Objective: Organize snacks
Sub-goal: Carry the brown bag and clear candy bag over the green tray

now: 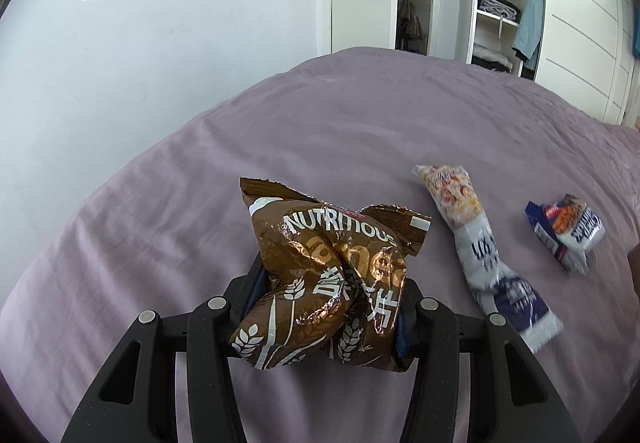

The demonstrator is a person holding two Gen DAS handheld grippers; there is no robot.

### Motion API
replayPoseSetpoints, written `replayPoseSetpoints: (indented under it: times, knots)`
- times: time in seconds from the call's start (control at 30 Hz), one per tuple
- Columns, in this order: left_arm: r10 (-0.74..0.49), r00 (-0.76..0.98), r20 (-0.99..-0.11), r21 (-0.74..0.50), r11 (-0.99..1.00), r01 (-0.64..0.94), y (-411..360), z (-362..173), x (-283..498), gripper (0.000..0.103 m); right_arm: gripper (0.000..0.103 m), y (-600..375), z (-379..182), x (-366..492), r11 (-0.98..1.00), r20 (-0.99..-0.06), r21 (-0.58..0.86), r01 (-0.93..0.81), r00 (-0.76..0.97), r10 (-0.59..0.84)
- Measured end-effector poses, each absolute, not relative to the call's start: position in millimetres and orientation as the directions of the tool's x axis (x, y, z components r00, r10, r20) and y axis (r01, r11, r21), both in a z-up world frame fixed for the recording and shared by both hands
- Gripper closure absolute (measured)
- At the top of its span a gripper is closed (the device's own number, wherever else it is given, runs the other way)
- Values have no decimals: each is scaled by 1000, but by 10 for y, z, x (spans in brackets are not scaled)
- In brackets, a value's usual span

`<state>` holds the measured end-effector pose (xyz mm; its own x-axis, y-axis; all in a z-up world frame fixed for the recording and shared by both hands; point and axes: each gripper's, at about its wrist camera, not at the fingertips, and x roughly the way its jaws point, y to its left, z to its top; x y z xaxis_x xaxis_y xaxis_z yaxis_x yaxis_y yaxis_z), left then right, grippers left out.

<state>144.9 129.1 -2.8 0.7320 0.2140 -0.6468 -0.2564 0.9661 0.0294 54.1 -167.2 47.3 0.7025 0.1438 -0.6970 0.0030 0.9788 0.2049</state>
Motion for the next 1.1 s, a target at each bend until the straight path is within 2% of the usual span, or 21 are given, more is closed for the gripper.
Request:
replayPoseSetpoints:
  times: [0.3,0.7,1.1]
  knots:
    - [210,712,-670,89,975,-204,979,201,830,58,50,-1957,703,-212,979,-716,203,-6,681,152]
    - [20,736,-677,65,997,33,-7,774,5,58,50,-2488,982,-1146,978,-708,179,104,704,55]
    - [-191,734,-652,98,938,331,-1430,1202,-473,58,50,-3646,1162,-1624,940,-653,183,287,750,-101]
